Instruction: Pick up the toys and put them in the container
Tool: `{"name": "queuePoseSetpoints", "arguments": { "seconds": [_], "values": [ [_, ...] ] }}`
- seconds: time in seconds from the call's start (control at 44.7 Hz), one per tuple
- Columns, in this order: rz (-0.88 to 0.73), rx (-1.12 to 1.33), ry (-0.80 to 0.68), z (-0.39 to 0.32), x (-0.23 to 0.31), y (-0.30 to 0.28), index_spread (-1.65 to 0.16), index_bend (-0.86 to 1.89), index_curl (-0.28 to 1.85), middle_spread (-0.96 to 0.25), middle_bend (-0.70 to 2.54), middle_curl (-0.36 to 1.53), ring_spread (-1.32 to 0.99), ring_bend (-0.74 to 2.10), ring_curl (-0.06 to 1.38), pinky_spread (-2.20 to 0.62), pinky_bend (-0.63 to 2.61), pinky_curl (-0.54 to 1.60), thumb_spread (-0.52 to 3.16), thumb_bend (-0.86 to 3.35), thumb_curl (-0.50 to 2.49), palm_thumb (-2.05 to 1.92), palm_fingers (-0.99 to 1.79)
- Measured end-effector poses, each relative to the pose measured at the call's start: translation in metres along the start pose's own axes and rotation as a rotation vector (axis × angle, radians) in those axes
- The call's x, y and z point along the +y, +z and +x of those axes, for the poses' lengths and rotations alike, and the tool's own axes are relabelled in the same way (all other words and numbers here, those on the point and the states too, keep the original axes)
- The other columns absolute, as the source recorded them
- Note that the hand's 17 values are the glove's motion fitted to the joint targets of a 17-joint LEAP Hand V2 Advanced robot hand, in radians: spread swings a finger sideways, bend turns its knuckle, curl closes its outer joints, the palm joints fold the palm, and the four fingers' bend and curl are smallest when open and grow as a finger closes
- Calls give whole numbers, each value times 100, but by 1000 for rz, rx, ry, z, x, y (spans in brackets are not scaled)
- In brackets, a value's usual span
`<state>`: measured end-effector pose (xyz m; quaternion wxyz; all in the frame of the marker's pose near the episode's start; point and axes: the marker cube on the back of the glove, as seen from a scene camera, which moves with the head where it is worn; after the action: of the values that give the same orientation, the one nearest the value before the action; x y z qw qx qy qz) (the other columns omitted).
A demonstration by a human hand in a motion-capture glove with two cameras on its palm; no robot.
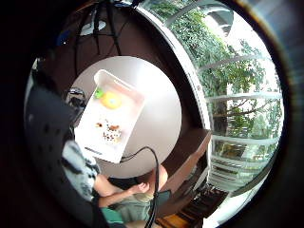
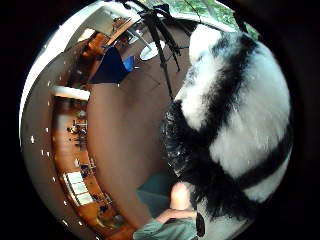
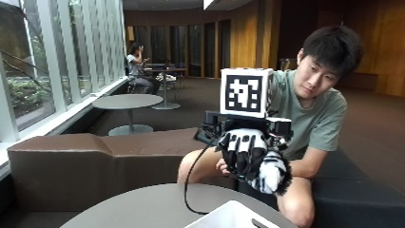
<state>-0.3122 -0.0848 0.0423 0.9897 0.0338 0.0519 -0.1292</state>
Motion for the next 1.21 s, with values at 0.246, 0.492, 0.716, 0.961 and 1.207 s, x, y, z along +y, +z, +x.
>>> {"name": "queuePoseSetpoints", "arguments": {
  "seconds": [0.246,0.492,0.716,0.961,1.207],
  "values": [
    [-42,-46,106,-4,-10,20,-34,16,6,-21,68,73,-35,127,66,-37,102,43,75,-2,87,53,95],
    [-91,20,170,14,-9,50,-30,16,5,-21,63,74,-34,123,62,-33,95,39,104,-5,75,32,79],
    [-296,23,179,21,-2,97,-25,13,8,-20,54,72,-31,105,57,-22,100,41,120,-4,60,15,31],
    [-293,37,143,22,6,115,-21,14,15,-7,15,55,-12,64,41,-4,111,40,122,-7,47,-6,-27],
    [-197,66,114,28,25,38,-21,10,17,-2,15,47,-3,60,37,2,103,37,122,-7,36,-9,-18]
  ]
}}
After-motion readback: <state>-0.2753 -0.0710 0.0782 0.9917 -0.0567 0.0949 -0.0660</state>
